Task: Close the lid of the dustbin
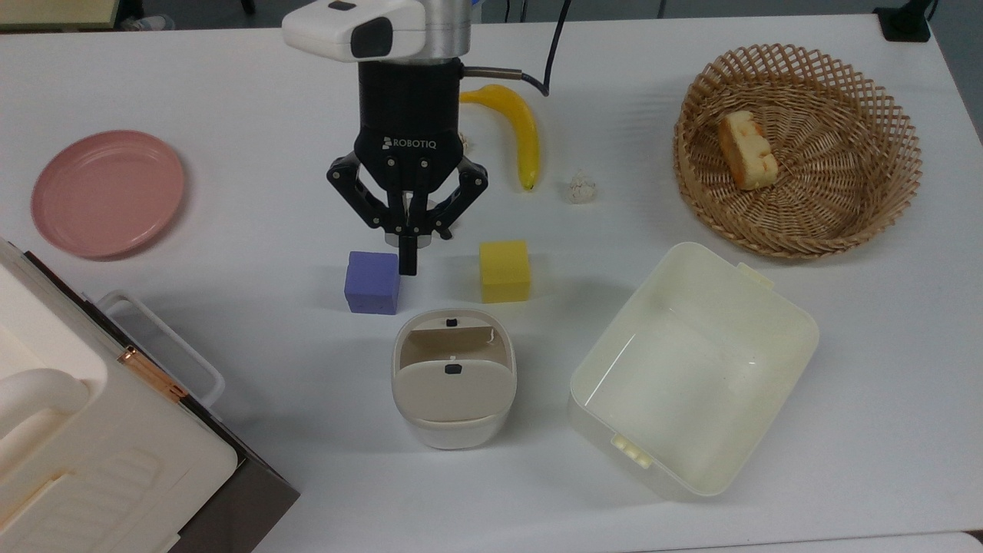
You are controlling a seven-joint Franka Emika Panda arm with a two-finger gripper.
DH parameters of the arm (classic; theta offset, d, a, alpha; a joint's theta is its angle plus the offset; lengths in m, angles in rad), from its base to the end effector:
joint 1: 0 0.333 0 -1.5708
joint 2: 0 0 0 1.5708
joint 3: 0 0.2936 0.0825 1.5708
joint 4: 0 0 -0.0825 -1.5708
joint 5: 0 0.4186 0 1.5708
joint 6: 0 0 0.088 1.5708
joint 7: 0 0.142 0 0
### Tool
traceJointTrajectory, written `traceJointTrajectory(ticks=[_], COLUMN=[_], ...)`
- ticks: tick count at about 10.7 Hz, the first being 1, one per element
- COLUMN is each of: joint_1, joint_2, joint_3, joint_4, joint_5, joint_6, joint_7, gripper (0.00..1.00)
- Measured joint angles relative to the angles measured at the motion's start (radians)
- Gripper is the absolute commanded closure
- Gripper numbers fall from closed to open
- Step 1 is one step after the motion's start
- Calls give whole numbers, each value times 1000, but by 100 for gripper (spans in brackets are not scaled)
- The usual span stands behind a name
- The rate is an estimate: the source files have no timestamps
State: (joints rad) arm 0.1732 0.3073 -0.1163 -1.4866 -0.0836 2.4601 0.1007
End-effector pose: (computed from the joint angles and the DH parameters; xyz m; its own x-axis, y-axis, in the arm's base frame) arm 0.7488 0.0515 0.5200 0.7816 0.0349 0.6228 0.0015 -0.9985 0.0541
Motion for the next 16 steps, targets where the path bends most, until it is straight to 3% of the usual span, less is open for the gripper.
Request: traceJointTrajectory(ticks=[13,16], joint_1=[0,0], joint_2=[51,71], joint_3=[1,4], joint_4=[43,43], joint_5=[28,44], joint_6=[14,102], joint_7=[1,1], gripper=[100,100])
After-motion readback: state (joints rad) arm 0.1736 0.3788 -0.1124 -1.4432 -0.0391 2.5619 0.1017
